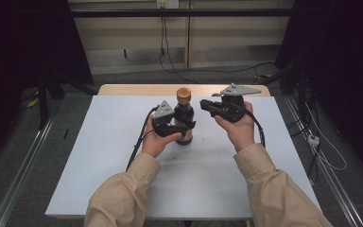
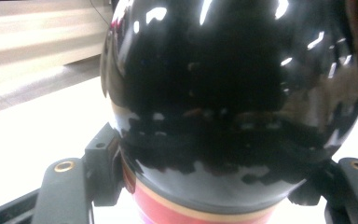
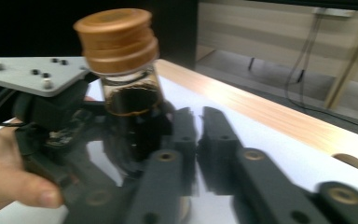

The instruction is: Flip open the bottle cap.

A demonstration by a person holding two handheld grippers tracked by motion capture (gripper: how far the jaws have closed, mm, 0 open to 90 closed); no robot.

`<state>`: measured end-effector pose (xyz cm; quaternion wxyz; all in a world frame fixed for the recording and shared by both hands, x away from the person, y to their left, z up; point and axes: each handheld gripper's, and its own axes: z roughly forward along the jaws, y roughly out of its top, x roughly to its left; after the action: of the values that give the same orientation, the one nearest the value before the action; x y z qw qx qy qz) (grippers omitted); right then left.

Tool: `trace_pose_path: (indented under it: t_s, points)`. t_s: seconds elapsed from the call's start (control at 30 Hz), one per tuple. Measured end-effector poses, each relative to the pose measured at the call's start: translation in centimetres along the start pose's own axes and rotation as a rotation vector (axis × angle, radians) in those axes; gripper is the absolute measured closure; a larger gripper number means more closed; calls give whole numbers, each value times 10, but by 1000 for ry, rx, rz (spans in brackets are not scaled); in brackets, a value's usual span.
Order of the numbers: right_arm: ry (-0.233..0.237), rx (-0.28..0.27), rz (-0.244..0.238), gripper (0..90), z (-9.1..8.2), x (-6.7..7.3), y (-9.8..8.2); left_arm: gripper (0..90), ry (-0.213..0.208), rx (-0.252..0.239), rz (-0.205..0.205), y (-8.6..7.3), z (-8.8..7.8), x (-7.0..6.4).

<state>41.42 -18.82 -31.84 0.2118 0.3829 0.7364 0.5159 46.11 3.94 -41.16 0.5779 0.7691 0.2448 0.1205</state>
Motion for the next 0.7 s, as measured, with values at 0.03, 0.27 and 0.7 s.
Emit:
trace_pose_path:
  t_s: [0.03,0.27,0.7]
  points:
    - [-1,3,-9,900,1,1,2,295,0,2,1,0,0,0]
    - [33,2,-23,900,3,5,12,295,0,1,2,0,0,0]
    - [84,2,-27,900,5,8,29,296,2,-1,-1,0,0,0]
